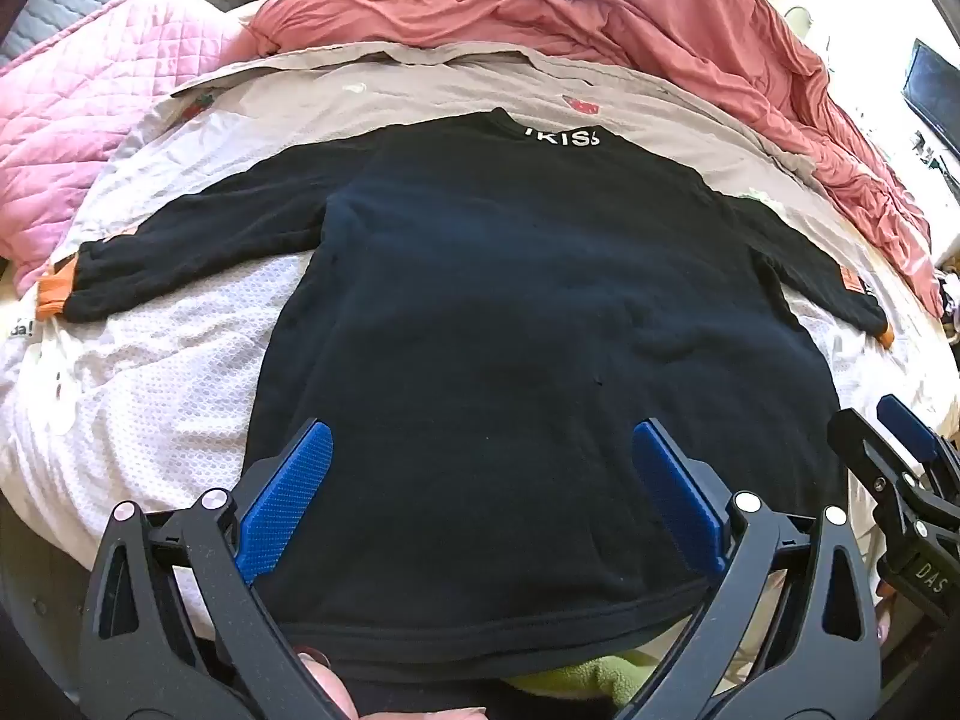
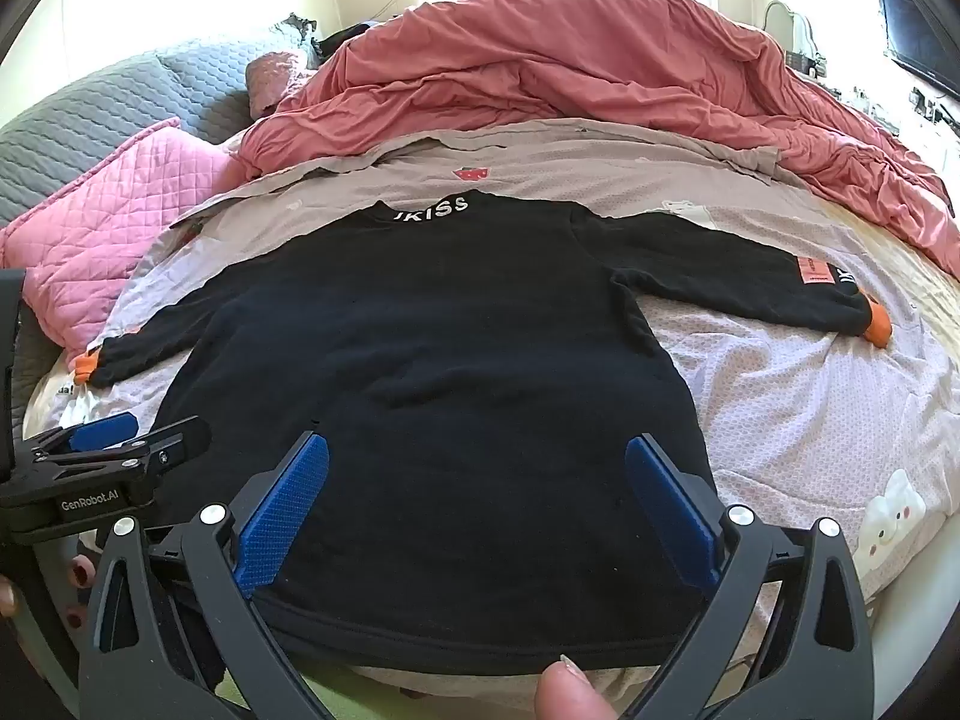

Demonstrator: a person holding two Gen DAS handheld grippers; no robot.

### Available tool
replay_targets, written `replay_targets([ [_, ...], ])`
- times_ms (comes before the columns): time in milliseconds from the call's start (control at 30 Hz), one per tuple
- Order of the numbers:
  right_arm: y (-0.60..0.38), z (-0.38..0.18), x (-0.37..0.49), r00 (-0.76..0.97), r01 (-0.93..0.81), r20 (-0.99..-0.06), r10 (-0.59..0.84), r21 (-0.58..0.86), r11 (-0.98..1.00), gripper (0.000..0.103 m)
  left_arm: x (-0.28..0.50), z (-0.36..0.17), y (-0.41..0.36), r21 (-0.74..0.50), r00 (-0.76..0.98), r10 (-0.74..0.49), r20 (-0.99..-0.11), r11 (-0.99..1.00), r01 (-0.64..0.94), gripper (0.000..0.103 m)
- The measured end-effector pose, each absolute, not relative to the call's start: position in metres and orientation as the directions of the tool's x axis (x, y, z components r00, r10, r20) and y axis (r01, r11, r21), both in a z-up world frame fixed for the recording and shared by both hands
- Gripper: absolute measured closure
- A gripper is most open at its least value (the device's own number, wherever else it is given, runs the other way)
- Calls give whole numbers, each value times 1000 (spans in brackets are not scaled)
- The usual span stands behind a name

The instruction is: Fold small clothes

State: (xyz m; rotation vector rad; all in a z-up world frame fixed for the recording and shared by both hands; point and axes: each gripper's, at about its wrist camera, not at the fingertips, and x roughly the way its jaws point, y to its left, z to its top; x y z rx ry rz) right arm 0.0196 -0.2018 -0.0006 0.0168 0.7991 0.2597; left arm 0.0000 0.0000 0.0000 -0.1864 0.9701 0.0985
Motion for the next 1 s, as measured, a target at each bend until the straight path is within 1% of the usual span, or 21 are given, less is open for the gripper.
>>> replay_targets([
  [1000, -200, -1, 19, 670, -225, -704, 237, 111, 968, 4, -1, 1, 5, -106, 565, 8, -825, 980, -168, 9],
])
